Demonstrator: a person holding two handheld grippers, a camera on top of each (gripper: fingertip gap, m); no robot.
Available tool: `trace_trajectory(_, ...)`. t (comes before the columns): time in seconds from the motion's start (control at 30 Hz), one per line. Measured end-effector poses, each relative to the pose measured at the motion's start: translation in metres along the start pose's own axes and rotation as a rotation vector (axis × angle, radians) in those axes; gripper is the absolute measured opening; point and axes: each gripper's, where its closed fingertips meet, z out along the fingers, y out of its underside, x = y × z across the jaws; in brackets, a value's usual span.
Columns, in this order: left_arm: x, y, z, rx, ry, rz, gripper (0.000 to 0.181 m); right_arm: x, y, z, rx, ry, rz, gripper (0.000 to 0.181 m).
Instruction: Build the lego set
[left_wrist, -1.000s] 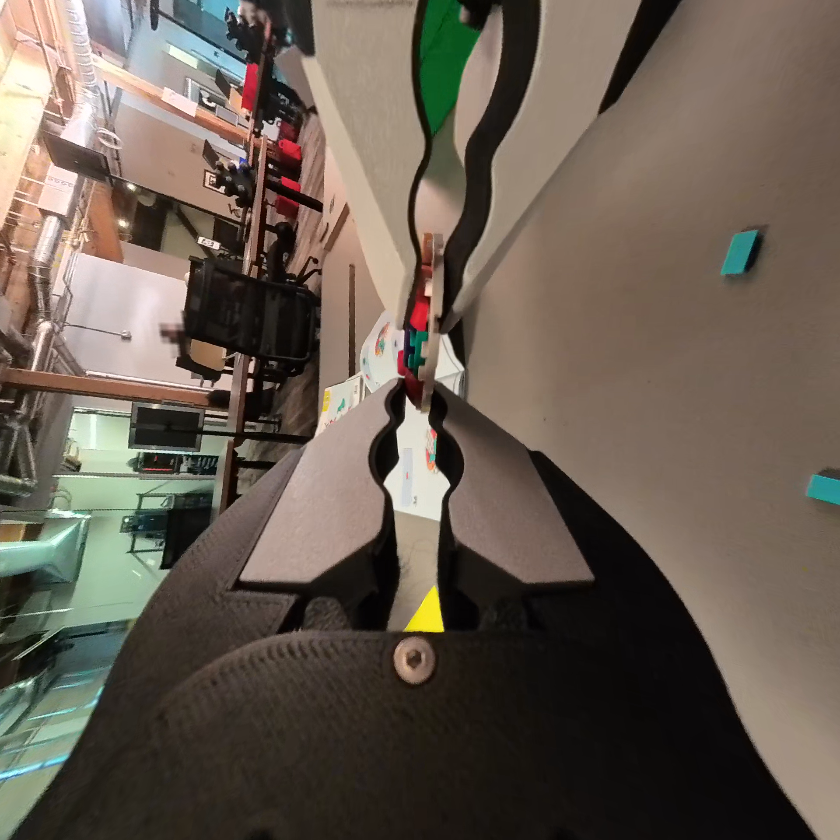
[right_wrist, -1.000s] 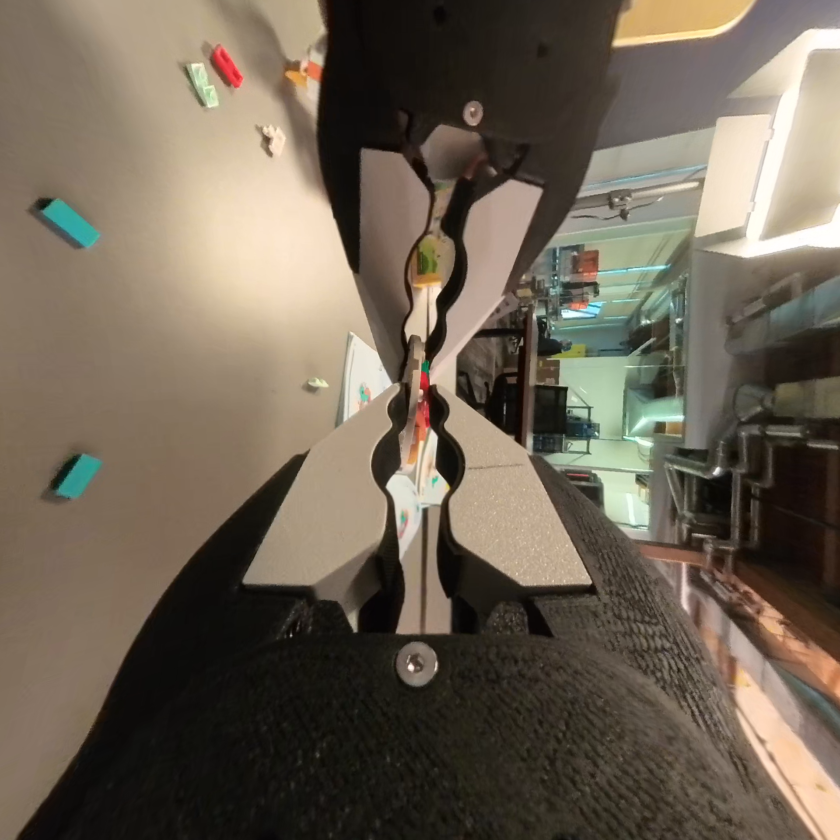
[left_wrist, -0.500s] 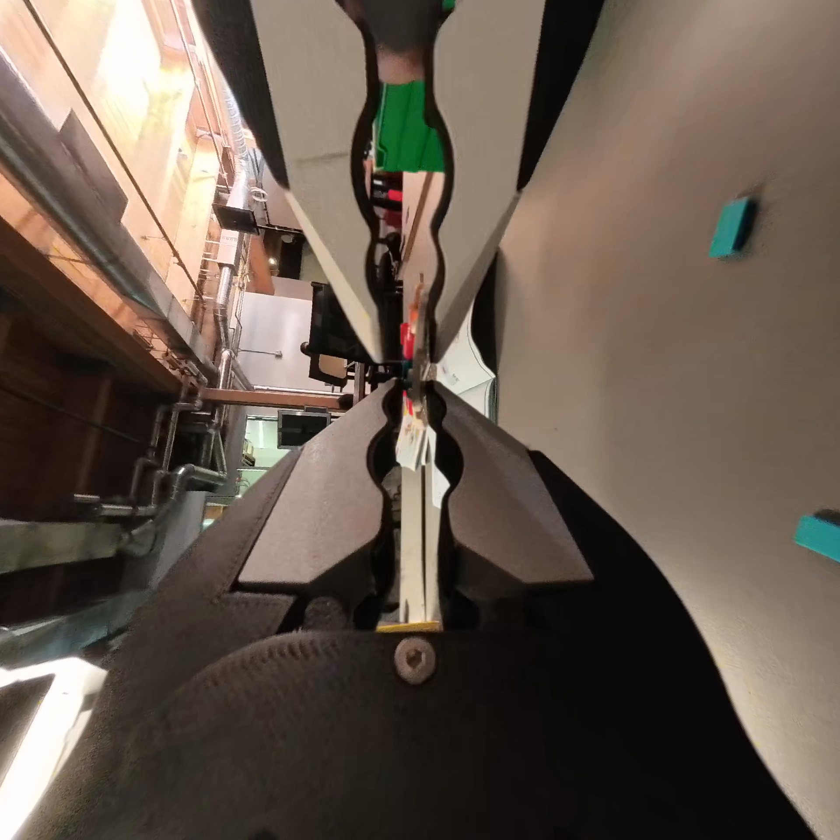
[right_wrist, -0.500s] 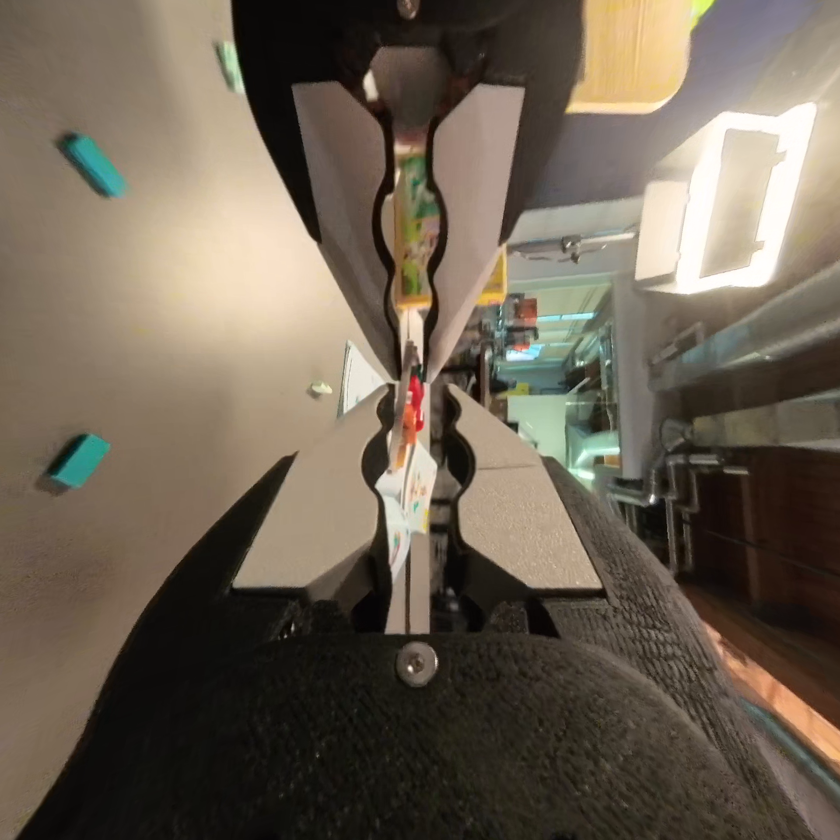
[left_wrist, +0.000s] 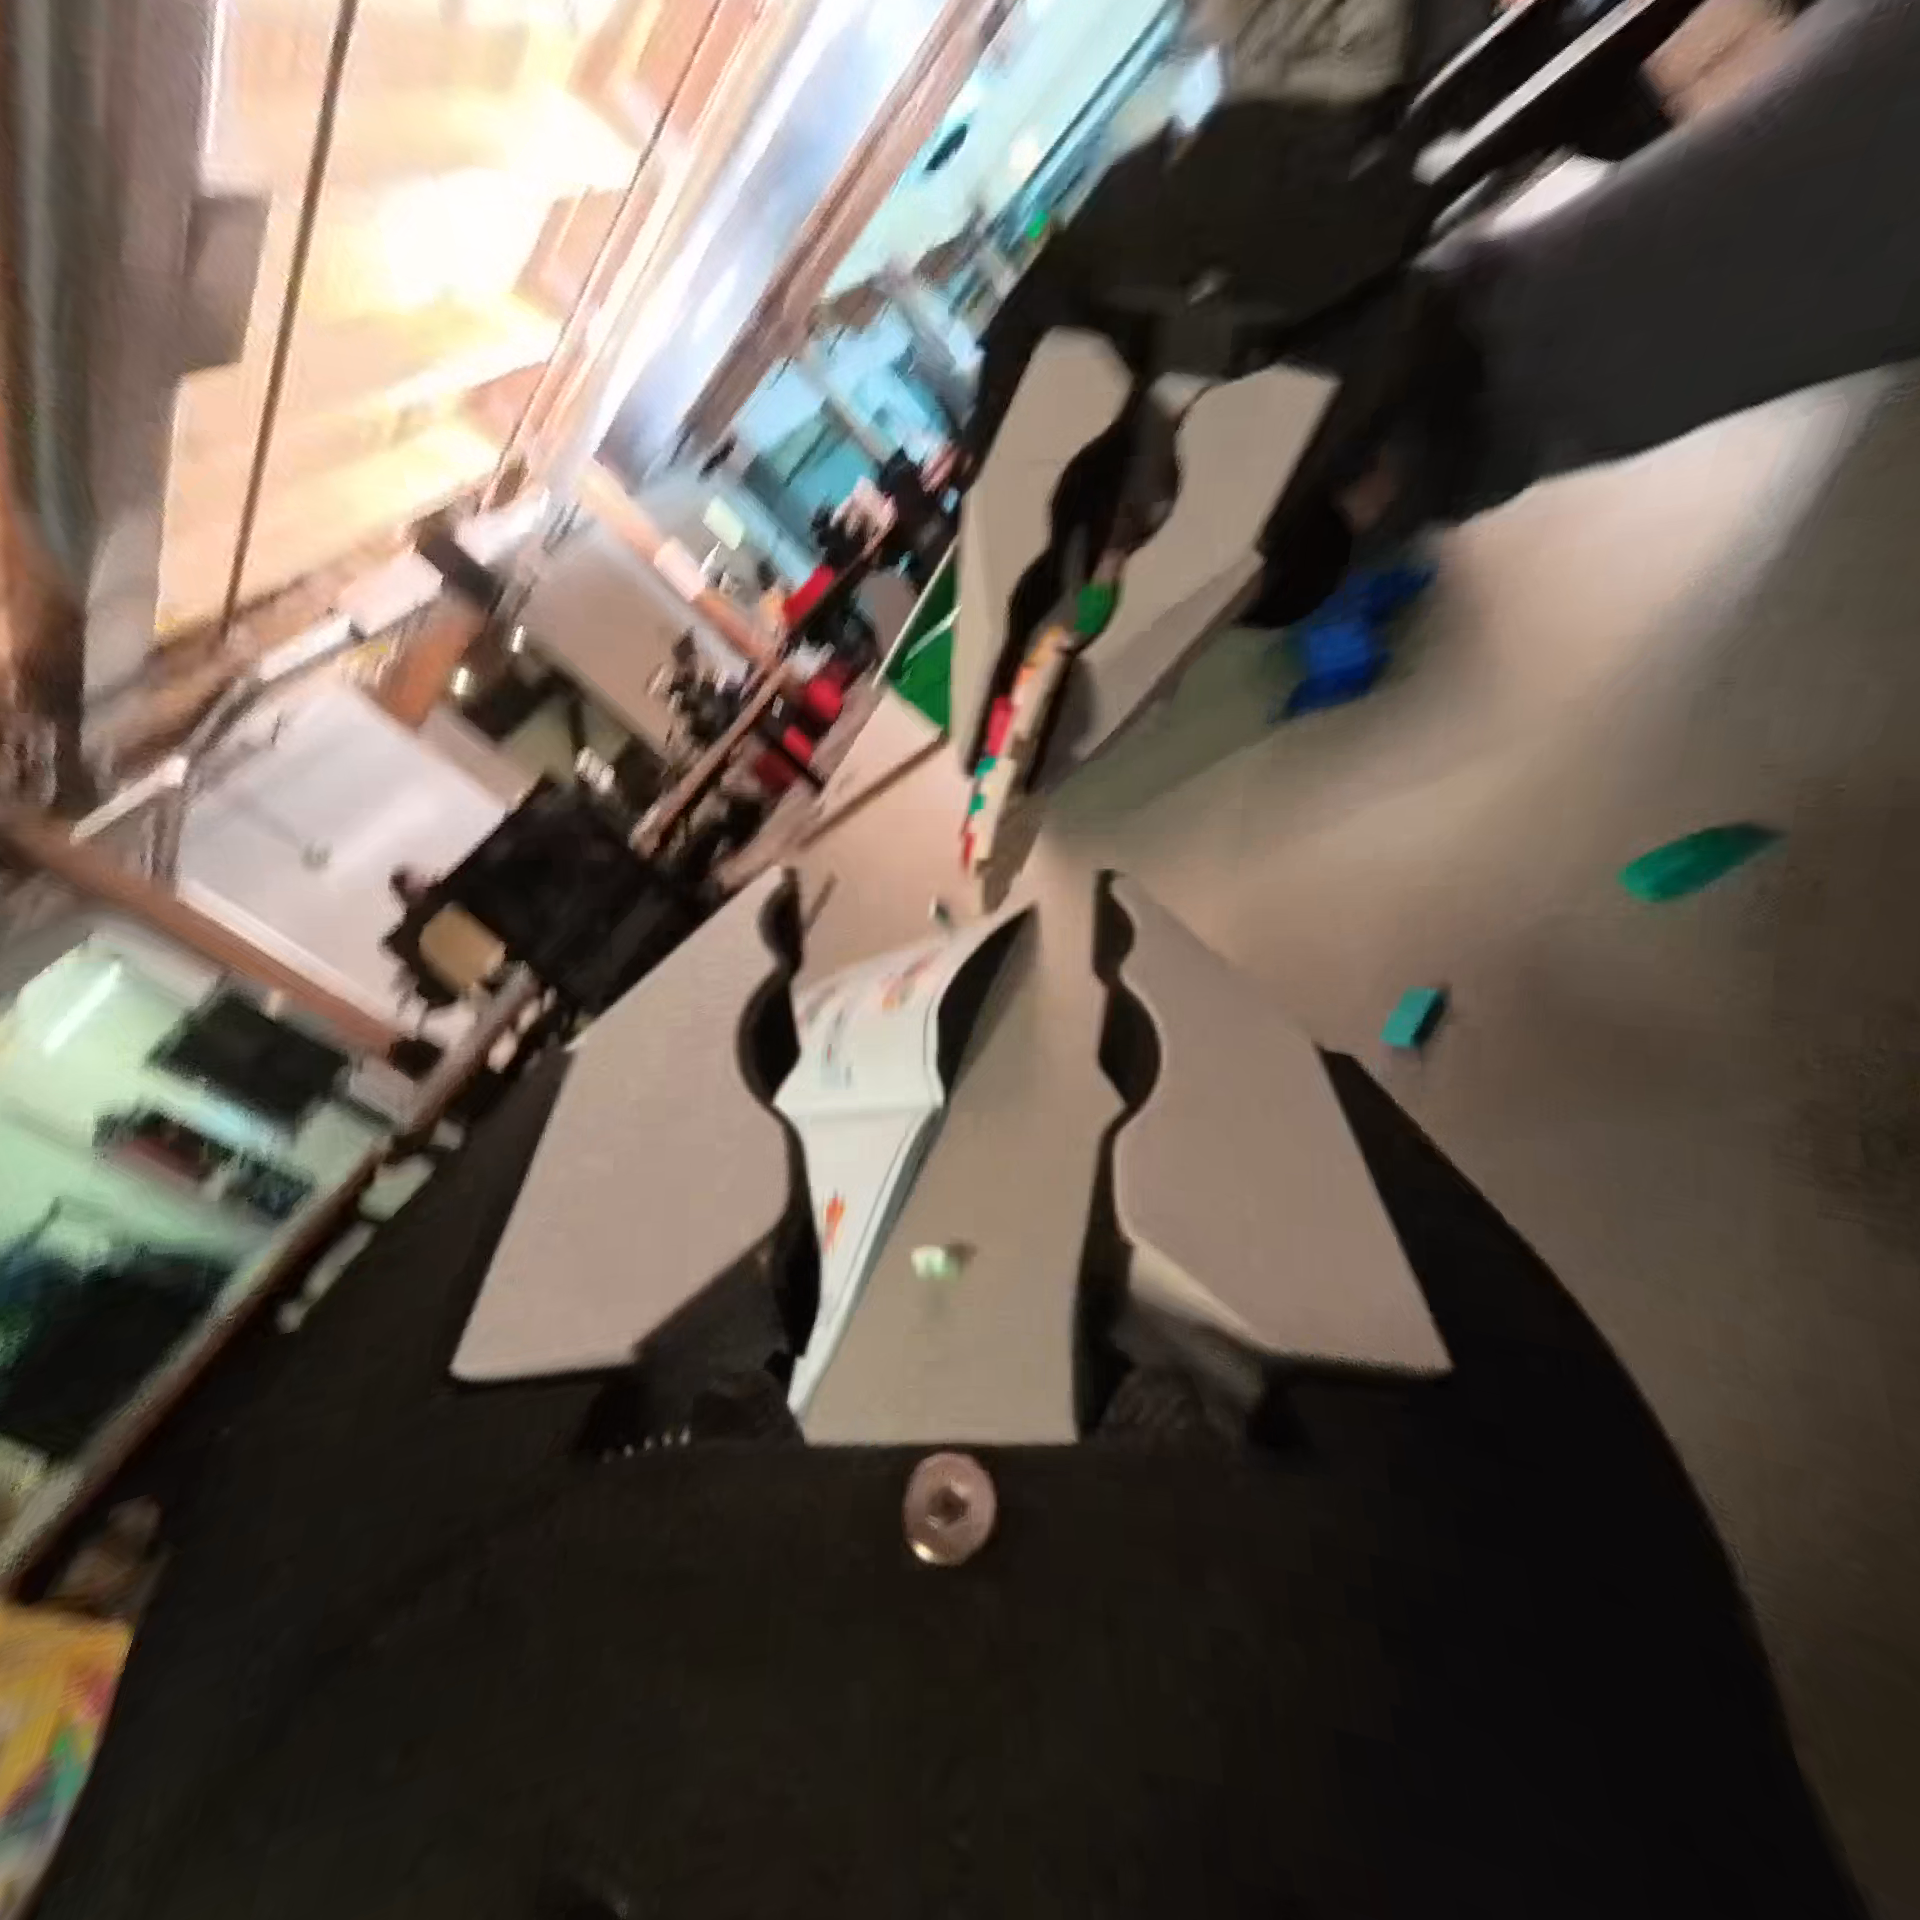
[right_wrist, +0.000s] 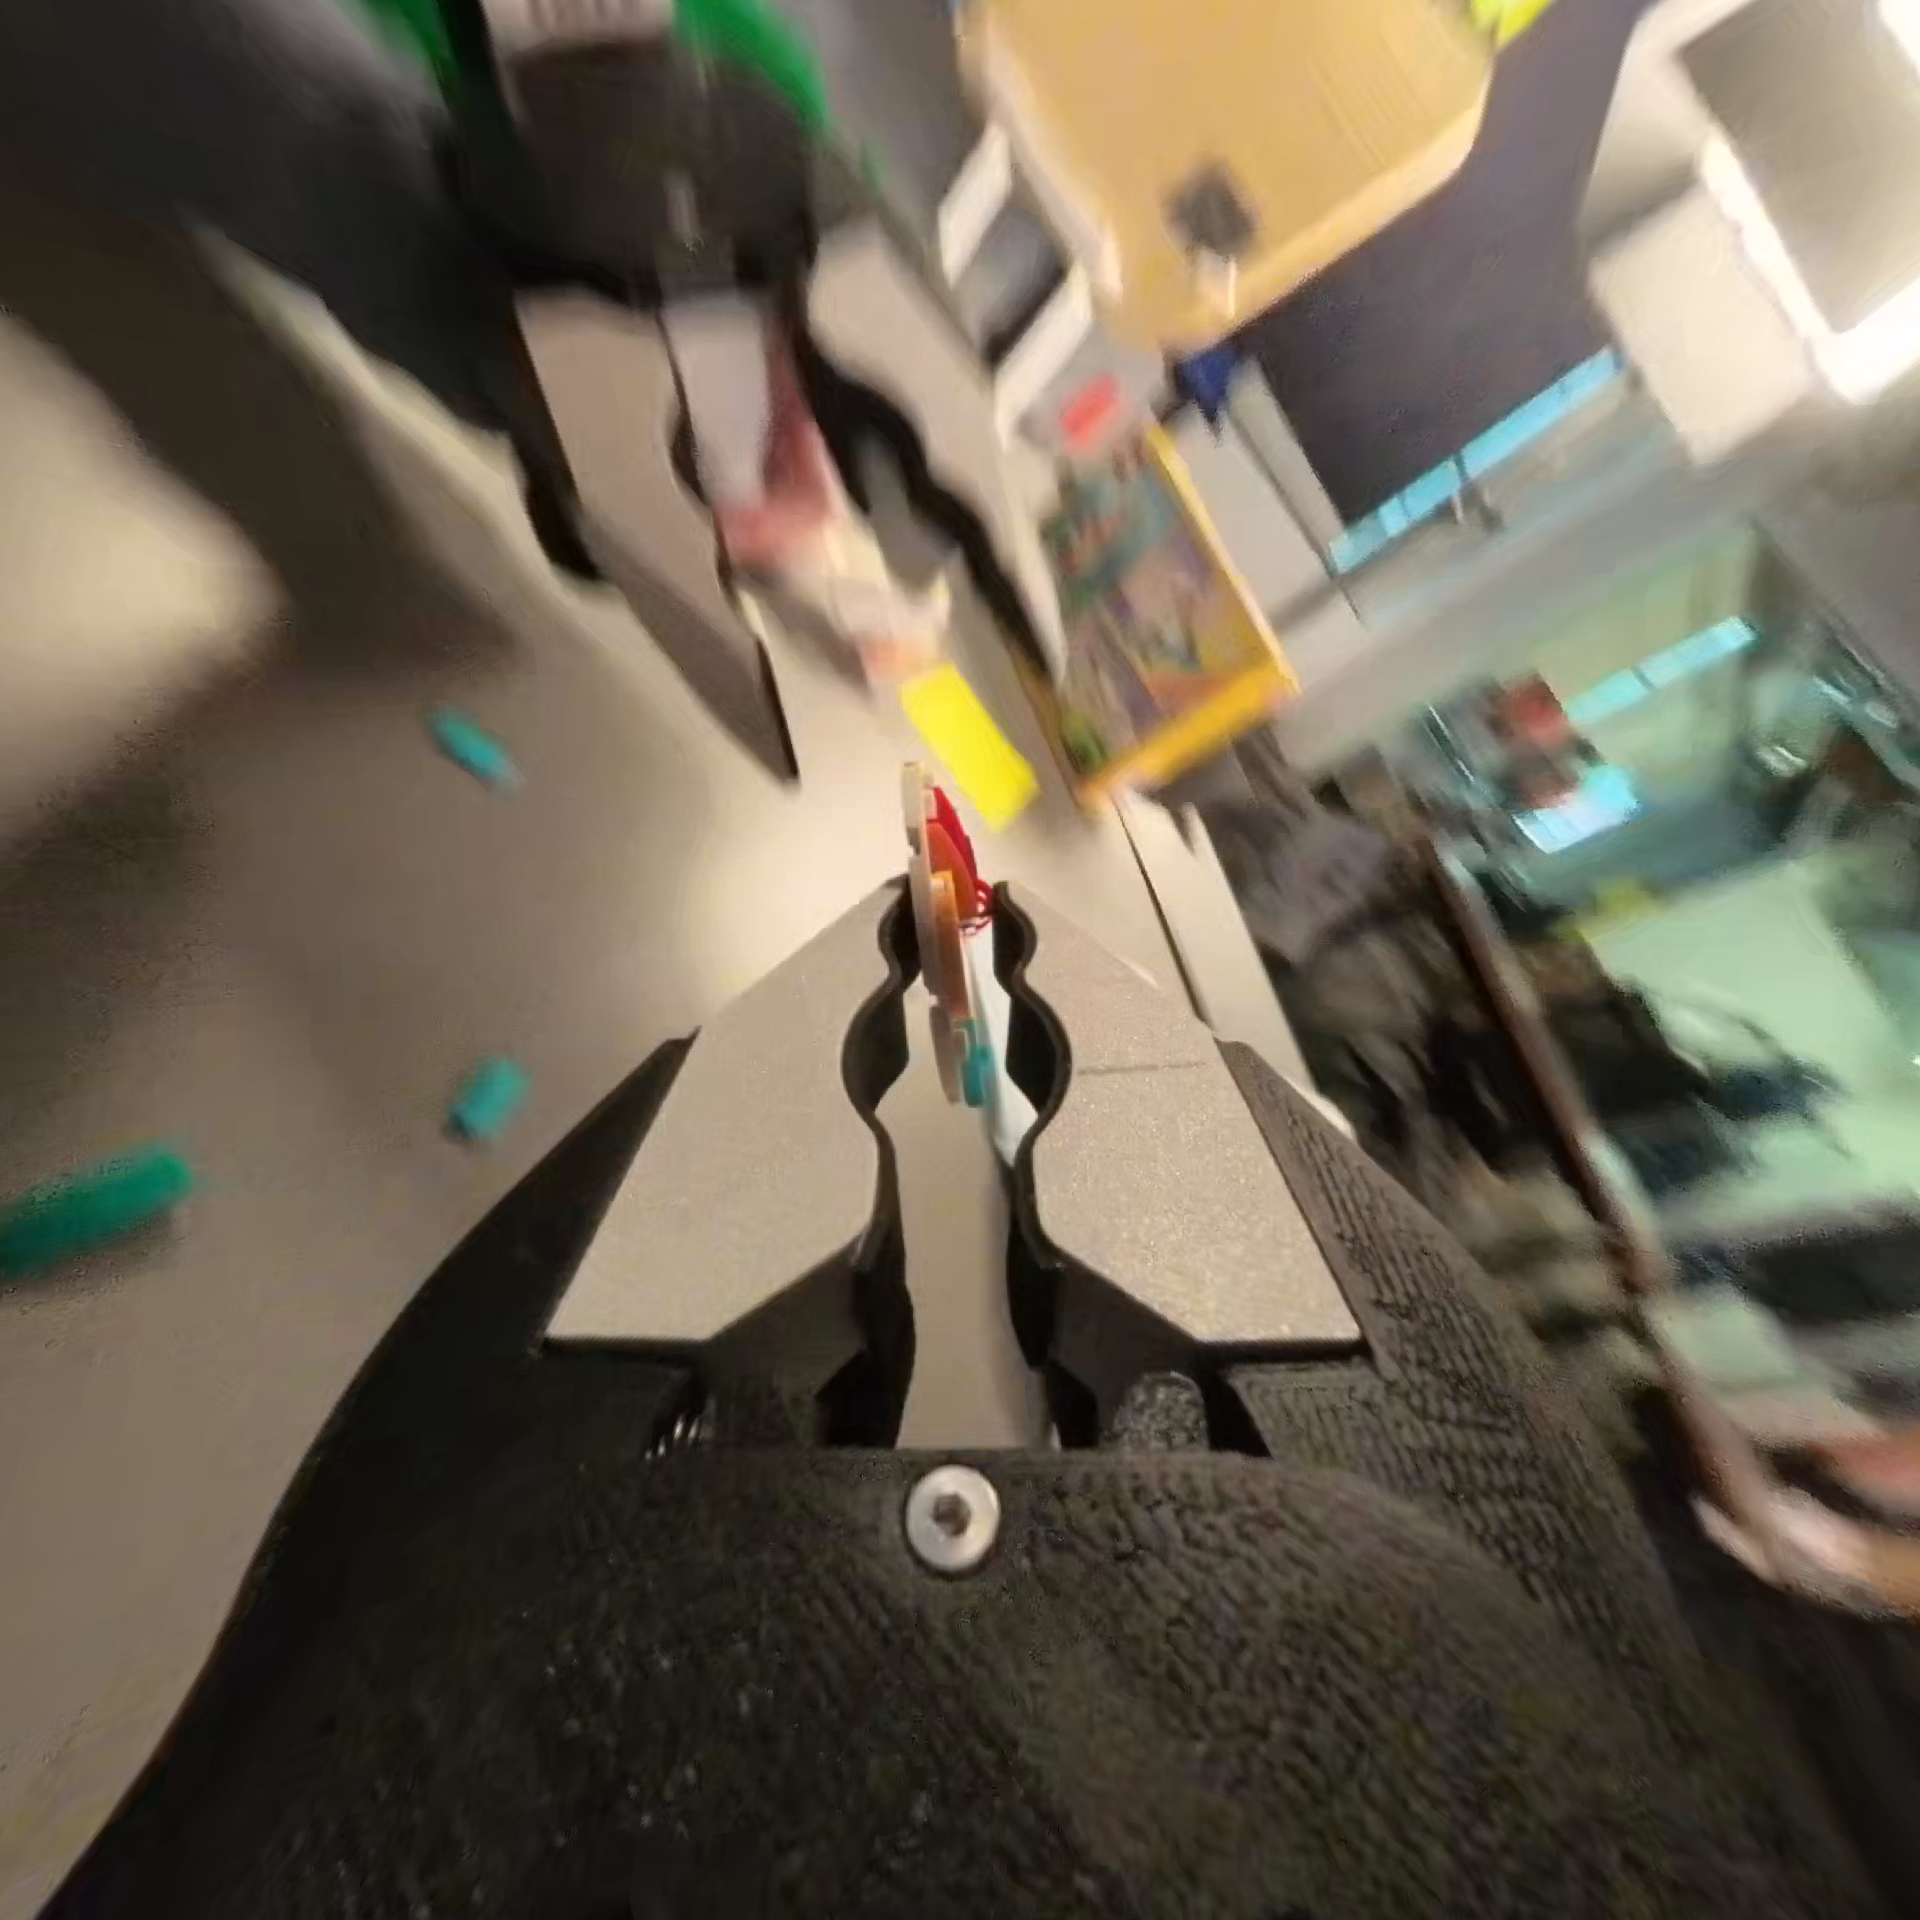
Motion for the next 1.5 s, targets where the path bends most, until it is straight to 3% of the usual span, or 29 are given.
trace_trajectory(0.13,-0.026,0.023,-0.005,-0.058,-0.175,-0.126,0.051,0.002,0.082,-0.007,-0.518,0.109,-0.328,0.011)
trace_trajectory(0.23,-0.042,0.030,-0.011,-0.083,-0.272,-0.194,0.053,-0.015,0.112,-0.010,-0.672,0.058,-0.427,0.011)
trace_trajectory(0.3,-0.046,0.035,-0.013,-0.093,-0.302,-0.222,0.055,-0.025,0.126,-0.011,-0.729,0.012,-0.388,0.024)
trace_trajectory(0.43,-0.053,0.041,-0.019,-0.085,-0.346,-0.256,0.054,-0.029,0.128,-0.017,-0.765,-0.030,-0.276,0.026)
trace_trajectory(0.6,-0.069,0.048,-0.031,-0.028,-0.433,-0.293,0.062,-0.035,0.120,-0.045,-0.849,-0.162,0.143,0.070)
trace_trajectory(0.7,-0.071,0.045,-0.033,0.026,-0.419,-0.373,0.073,-0.031,0.111,-0.058,-0.772,-0.138,0.426,0.070)
trace_trajectory(0.8,-0.075,0.043,-0.039,0.062,-0.440,-0.412,0.076,0.001,0.095,-0.053,-0.556,0.094,0.552,0.074)
trace_trajectory(0.9,-0.077,0.042,-0.042,0.071,-0.452,-0.406,0.076,0.042,0.083,-0.047,-0.340,0.444,0.512,0.076)
trace_trajectory(1.03,-0.078,0.045,-0.040,0.037,-0.473,-0.363,0.081,0.072,0.082,-0.058,-0.195,0.846,0.360,0.073)
trace_trajectory(1.2,-0.071,0.045,-0.035,0.009,-0.433,-0.326,0.073,0.075,0.067,-0.062,-0.170,0.913,0.178,0.070)
trace_trajectory(1.5,-0.056,0.046,-0.026,-0.049,-0.369,-0.255,0.070,0.086,0.081,-0.090,-0.103,1.029,0.362,0.070)
